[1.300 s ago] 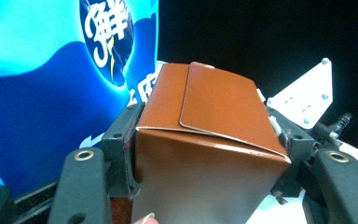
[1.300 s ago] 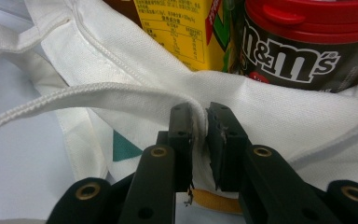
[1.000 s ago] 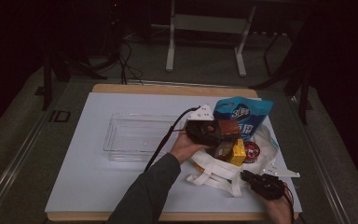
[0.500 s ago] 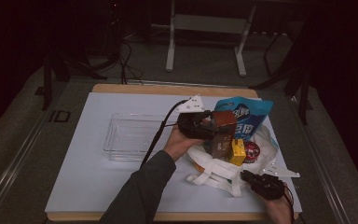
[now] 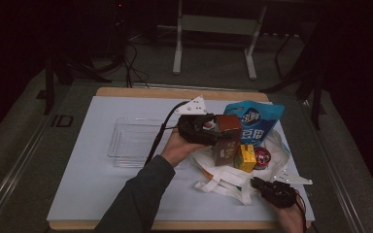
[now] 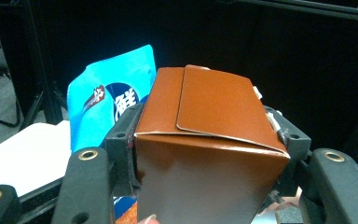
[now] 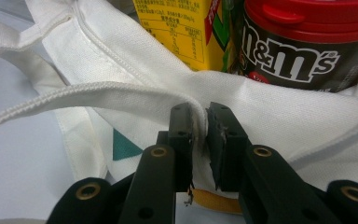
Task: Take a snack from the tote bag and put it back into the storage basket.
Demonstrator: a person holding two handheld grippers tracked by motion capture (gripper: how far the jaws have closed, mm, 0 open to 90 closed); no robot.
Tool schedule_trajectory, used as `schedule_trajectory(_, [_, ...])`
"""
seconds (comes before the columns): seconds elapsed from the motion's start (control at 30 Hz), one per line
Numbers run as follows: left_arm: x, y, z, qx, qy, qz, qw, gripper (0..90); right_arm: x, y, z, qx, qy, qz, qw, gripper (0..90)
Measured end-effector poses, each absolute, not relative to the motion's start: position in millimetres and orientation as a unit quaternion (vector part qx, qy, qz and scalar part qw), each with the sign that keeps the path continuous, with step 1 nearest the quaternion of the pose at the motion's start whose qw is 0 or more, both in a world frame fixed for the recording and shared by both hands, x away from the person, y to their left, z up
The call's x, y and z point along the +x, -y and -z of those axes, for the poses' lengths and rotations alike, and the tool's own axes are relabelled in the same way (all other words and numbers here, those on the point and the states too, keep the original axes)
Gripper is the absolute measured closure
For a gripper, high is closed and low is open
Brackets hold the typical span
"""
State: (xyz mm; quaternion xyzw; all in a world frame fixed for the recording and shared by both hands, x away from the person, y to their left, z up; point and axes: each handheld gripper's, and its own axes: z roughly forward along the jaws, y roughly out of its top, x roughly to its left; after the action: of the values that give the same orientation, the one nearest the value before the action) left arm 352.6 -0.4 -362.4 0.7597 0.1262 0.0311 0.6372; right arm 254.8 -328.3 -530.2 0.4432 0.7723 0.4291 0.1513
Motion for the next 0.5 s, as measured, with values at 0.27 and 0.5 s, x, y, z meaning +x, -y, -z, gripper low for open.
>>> schedule_trajectory(0.27, [351,-12,357,0.762,-0.126,-0.031,0.634,41.8,255,328,530,0.443,-0.772,-0.429,0.151,79.7])
schedule_trajectory(0.5, [348,-25,351,0.763,-0.126,-0.036,0.633,41.8,255,328,530,0.444,-0.772,-0.429,0.151,79.7])
